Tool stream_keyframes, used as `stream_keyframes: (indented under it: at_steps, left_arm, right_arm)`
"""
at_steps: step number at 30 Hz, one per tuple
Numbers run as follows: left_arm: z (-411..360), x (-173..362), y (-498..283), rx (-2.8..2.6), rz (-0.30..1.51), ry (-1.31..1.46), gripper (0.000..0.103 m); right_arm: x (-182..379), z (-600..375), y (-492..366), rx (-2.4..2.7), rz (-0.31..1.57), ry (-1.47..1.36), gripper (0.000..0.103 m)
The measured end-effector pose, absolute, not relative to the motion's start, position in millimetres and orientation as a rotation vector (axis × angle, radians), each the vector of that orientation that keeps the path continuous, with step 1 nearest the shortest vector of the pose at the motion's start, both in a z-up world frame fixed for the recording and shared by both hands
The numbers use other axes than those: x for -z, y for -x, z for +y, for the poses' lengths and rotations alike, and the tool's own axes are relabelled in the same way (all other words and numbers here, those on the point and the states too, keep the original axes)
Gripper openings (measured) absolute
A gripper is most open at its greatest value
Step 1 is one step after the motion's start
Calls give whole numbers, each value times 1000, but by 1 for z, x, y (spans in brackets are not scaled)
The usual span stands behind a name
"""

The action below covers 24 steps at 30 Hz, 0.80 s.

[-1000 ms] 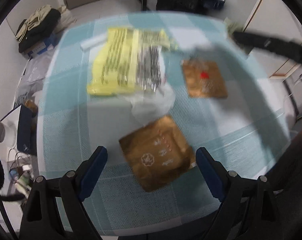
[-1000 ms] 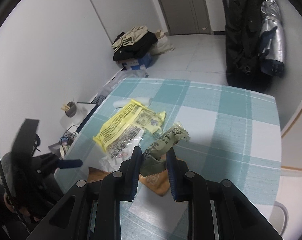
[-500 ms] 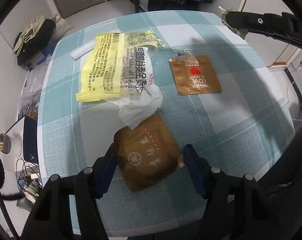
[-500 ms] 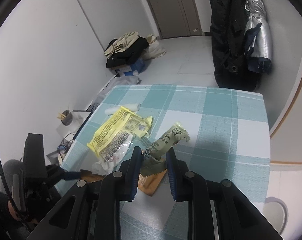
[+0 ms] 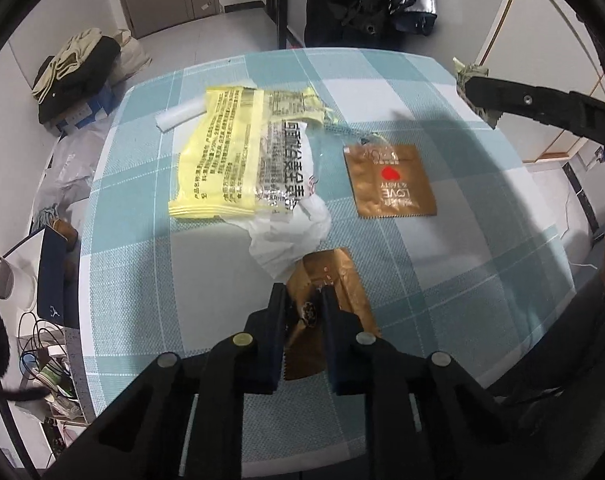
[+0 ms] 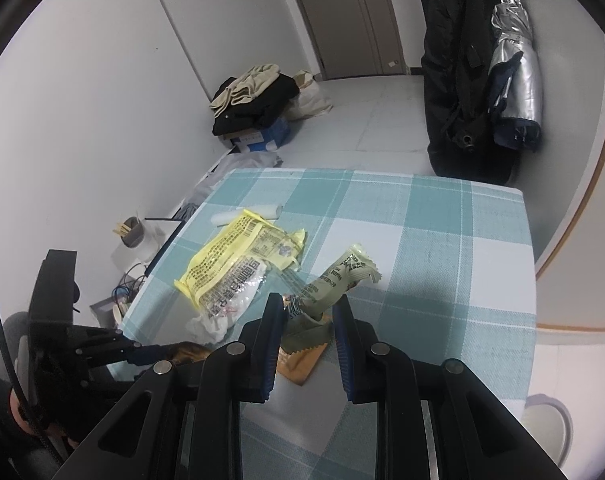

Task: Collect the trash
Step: 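Grasp the brown printed packet with the left tool while the right tool holds the wrapper, then carry the wrapper and brown packet in both tools over the white bin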

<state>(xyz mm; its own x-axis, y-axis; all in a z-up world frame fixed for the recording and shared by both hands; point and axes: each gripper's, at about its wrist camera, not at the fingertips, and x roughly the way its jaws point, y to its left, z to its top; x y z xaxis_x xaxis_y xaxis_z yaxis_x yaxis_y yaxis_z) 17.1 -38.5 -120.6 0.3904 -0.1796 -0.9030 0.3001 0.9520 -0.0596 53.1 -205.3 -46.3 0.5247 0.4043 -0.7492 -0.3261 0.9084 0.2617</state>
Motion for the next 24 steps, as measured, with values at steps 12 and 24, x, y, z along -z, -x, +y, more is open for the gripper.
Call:
stream_keyframes:
  at_steps: [12,24]
  left_arm:
    - [-35,103,-13,371,1140,-43,3]
    - [-61,74,-12,417,1086,-73,2]
  right_arm:
    - [38,-220,-49,-429,906,-156,24]
    - [13,-248,-16,-394,893,-231,24]
